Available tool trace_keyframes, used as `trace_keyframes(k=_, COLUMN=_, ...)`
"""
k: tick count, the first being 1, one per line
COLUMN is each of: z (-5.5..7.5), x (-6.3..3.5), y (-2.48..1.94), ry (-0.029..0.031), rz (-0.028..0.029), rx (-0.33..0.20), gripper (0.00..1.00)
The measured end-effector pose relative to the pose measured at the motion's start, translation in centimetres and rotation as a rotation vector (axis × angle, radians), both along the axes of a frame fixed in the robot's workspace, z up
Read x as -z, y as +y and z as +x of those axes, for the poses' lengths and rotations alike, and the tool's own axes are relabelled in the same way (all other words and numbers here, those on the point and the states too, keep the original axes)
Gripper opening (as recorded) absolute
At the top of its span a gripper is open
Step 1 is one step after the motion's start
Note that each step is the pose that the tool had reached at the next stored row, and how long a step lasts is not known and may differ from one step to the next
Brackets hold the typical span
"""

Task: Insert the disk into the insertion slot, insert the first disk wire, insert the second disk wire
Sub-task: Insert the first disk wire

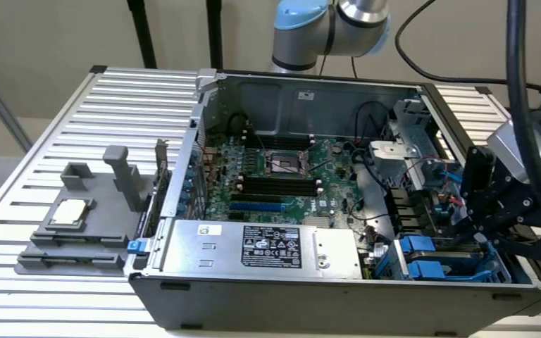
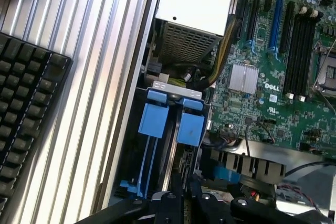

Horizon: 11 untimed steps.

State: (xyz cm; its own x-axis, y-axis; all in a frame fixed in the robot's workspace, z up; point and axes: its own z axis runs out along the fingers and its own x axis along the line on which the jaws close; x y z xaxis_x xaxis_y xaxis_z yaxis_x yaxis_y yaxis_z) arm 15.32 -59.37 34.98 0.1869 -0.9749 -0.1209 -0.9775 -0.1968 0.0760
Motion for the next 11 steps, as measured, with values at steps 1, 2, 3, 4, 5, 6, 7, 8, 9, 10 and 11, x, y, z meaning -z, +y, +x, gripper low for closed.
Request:
trace_keyframes(k=1, z=-0.33, x=-0.01, y=0.07, ry=-0.0001, rz=-0.0001, rx=0.0, gripper=0.16)
trace_keyframes(k=2, z=-0.58, x=0.0, y=0.08, ry=-0.0001, rz=0.0, rx=0.0, gripper=0.16)
trace_keyframes(k=3, z=-0.78, x=0.0, y=0.08, ry=0.0, rz=0.0001, rx=0.002, gripper=0.16)
trace_keyframes(k=4, z=-0.91, x=-0.01, y=0.08, ry=0.0, rz=-0.0001, rx=0.005, gripper=0.16)
trace_keyframes(k=5, z=-0.97, x=-0.01, y=0.08, ry=0.0001, rz=-0.0001, rx=0.012, gripper=0.16)
trace_keyframes(k=6, z=-0.98, x=0.0, y=0.08, ry=0.0, rz=-0.0001, rx=0.022, gripper=0.16)
trace_keyframes(k=7, z=-0.98, x=-0.01, y=0.08, ry=0.0, rz=-0.0002, rx=0.033, gripper=0.16)
trace_keyframes(k=8, z=-0.98, x=-0.01, y=0.09, ry=0.0, rz=-0.0002, rx=0.046, gripper=0.16)
trace_keyframes(k=9, z=-0.99, x=-0.01, y=0.09, ry=0.0, rz=-0.0002, rx=0.06, gripper=0.16)
trace_keyframes(k=10, z=-0.99, x=-0.01, y=0.08, ry=0.0, rz=-0.0001, rx=0.076, gripper=0.16)
trace_keyframes(k=11, z=-0.99, x=-0.01, y=0.08, ry=0.0, rz=-0.0001, rx=0.092, gripper=0.16)
